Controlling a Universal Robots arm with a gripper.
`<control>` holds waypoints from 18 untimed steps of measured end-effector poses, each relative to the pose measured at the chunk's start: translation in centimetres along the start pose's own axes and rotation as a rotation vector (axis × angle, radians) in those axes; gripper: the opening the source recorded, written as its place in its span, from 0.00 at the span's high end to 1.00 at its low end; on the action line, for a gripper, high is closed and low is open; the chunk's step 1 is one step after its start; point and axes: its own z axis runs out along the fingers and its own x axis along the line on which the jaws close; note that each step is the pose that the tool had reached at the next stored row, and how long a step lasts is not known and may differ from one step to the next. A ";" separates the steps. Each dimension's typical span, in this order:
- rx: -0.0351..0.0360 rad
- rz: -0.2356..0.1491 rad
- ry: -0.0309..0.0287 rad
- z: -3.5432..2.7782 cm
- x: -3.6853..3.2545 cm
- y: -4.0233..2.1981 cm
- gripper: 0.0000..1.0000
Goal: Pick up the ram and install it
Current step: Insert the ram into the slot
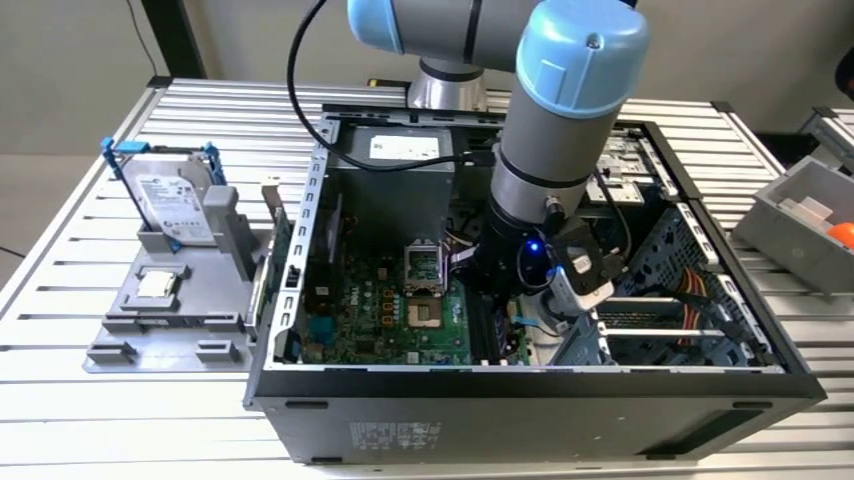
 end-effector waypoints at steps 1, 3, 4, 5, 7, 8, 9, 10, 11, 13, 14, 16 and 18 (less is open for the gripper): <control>0.0000 0.000 0.0000 0.00 0.00 0.00 1.00; -0.0008 0.000 -0.0001 0.02 0.00 0.01 1.00; -0.0014 0.000 -0.0001 0.04 -0.01 0.03 0.00; -0.0008 0.000 -0.0002 0.03 0.00 0.02 0.00; 0.0003 0.000 0.0000 0.01 0.00 0.00 0.00; 0.0008 0.000 0.0000 -0.03 0.00 0.00 0.00; 0.0009 0.000 0.0000 -0.11 0.00 -0.01 0.00; 0.0008 0.000 0.0000 -0.32 -0.01 0.00 0.00; 0.0008 0.000 0.0002 -0.79 -0.02 0.00 0.00; 0.0007 0.000 0.0012 -1.67 -0.03 0.00 0.00; 0.0009 0.000 0.0016 -1.88 -0.04 0.00 0.00; 0.0007 0.000 0.0026 -2.24 -0.05 0.00 0.00; 0.0008 0.000 0.0049 -3.01 -0.06 0.00 0.00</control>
